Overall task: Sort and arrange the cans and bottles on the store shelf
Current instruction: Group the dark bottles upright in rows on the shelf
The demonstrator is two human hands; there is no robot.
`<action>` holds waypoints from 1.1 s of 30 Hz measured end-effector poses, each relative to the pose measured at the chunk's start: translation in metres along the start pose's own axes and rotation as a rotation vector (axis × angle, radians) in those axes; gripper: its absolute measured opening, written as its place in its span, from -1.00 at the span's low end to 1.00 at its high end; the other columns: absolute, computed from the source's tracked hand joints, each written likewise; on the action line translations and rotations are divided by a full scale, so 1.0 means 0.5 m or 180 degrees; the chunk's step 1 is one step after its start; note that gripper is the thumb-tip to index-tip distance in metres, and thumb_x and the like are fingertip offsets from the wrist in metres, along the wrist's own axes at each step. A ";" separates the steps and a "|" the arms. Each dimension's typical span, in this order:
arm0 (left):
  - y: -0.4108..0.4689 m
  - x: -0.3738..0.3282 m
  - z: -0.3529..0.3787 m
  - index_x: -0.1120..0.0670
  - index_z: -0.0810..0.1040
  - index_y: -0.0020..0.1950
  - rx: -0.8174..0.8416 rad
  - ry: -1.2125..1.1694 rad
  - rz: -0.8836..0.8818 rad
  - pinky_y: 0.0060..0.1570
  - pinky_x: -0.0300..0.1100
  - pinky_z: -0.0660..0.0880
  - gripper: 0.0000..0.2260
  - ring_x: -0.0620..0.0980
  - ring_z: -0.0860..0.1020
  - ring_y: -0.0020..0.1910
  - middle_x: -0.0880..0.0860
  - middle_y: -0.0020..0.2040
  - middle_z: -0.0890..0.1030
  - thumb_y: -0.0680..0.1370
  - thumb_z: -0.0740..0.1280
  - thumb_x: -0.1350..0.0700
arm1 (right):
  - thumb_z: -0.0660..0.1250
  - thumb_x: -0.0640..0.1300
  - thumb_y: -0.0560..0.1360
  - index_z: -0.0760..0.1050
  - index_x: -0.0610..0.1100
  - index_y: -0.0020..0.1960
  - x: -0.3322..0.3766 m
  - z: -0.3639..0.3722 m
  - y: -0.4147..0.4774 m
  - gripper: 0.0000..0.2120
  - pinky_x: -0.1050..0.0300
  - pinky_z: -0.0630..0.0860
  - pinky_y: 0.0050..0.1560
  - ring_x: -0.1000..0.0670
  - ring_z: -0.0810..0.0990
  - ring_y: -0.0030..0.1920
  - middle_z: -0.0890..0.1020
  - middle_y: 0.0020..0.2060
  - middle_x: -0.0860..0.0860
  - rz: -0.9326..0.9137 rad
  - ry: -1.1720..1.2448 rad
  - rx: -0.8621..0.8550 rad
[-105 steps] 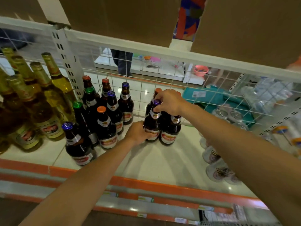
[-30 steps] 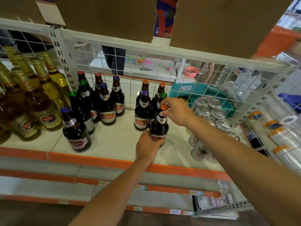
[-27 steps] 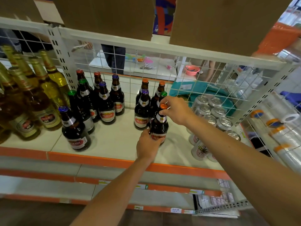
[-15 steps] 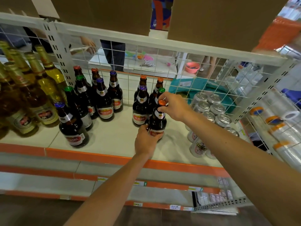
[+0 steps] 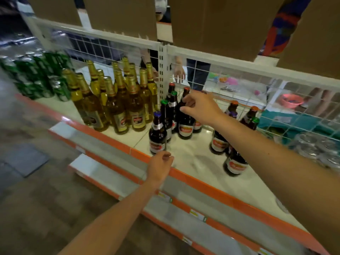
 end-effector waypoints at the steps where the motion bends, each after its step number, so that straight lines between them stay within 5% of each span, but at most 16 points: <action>1: 0.011 0.014 -0.043 0.19 0.62 0.07 -0.0128 -0.0055 -0.0053 -0.06 -0.25 0.48 -0.84 0.02 0.61 -0.07 0.03 -0.13 0.63 0.53 0.43 0.16 | 0.42 0.05 0.51 0.53 -0.11 0.26 0.018 0.026 0.011 -0.62 -0.08 0.56 0.12 -0.05 0.60 0.06 0.64 0.07 -0.03 -0.0003 -0.0018 0.0105; 4: 0.059 0.050 -0.131 0.16 0.57 0.16 -0.0341 0.0187 -0.0219 0.01 -0.08 0.54 -0.69 0.04 0.59 -0.03 0.04 -0.03 0.63 0.49 0.48 0.06 | 0.40 0.08 0.53 0.44 -0.11 0.38 0.047 0.106 0.036 -0.50 -0.03 0.54 0.14 -0.08 0.58 0.12 0.60 0.17 -0.07 0.0063 -0.0067 0.0419; 7: 0.108 0.083 -0.149 0.14 0.43 0.42 -0.0129 0.0455 -0.0427 0.18 -0.03 0.50 -0.39 0.06 0.54 0.19 0.07 0.24 0.57 0.45 0.52 -0.03 | 0.39 0.11 0.53 0.38 -0.12 0.44 0.059 0.170 0.055 -0.42 -0.02 0.53 0.17 -0.09 0.55 0.19 0.55 0.26 -0.08 0.0154 -0.0187 0.0587; 11: 0.153 0.100 -0.122 0.12 0.32 0.51 0.0219 0.0416 -0.0361 0.29 0.05 0.45 -0.22 0.09 0.49 0.31 0.08 0.38 0.49 0.38 0.56 -0.06 | 0.42 0.06 0.52 0.41 -0.12 0.41 0.067 0.217 0.073 -0.47 -0.04 0.55 0.12 -0.09 0.58 0.13 0.58 0.22 -0.09 0.0258 -0.0226 0.0502; 16: 0.186 0.083 -0.100 0.09 0.46 0.35 0.0445 0.0097 -0.0076 0.07 -0.17 0.47 -0.40 0.01 0.58 0.14 -0.02 0.15 0.60 0.37 0.59 0.07 | 0.42 0.03 0.52 0.47 -0.11 0.32 0.064 0.234 0.095 -0.57 -0.02 0.58 0.00 -0.10 0.61 0.04 0.62 0.12 -0.08 0.0350 -0.0395 0.0401; 21: 0.174 0.082 -0.105 0.06 0.48 0.36 0.0248 0.0147 0.0050 -0.15 -0.38 0.38 -0.37 -0.08 0.57 0.07 -0.05 0.16 0.62 0.35 0.59 -0.02 | 0.45 -0.02 0.50 0.53 -0.12 0.26 0.066 0.229 0.083 -0.62 -0.06 0.57 0.06 -0.10 0.60 0.06 0.63 0.11 -0.08 0.0360 -0.0309 0.0360; 29: 0.109 0.029 0.029 -0.09 0.57 0.19 0.0512 -0.0307 0.0167 0.00 -0.13 0.58 -0.48 -0.16 0.64 -0.02 -0.16 0.00 0.68 0.28 0.59 -0.12 | 0.44 -0.02 0.50 0.54 -0.10 0.25 -0.013 0.141 0.010 -0.65 0.05 0.48 -0.04 -0.12 0.58 0.09 0.62 0.10 -0.07 0.0505 -0.0576 0.0259; 33: 0.093 -0.051 0.116 -0.03 0.54 0.24 0.0654 -0.0279 0.0315 -0.10 -0.28 0.51 -0.48 -0.13 0.62 -0.03 -0.13 0.01 0.65 0.33 0.59 -0.06 | 0.44 -0.01 0.50 0.53 -0.10 0.29 -0.094 0.058 -0.029 -0.61 0.09 0.43 -0.05 -0.14 0.57 0.13 0.61 0.15 -0.09 0.0756 -0.0707 0.0211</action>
Point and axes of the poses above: each hand's wrist, its own y-axis towards the middle knuckle, its own z-axis out of the palm, x = y × z, the point moved 10 cm from there along y, towards the middle knuckle
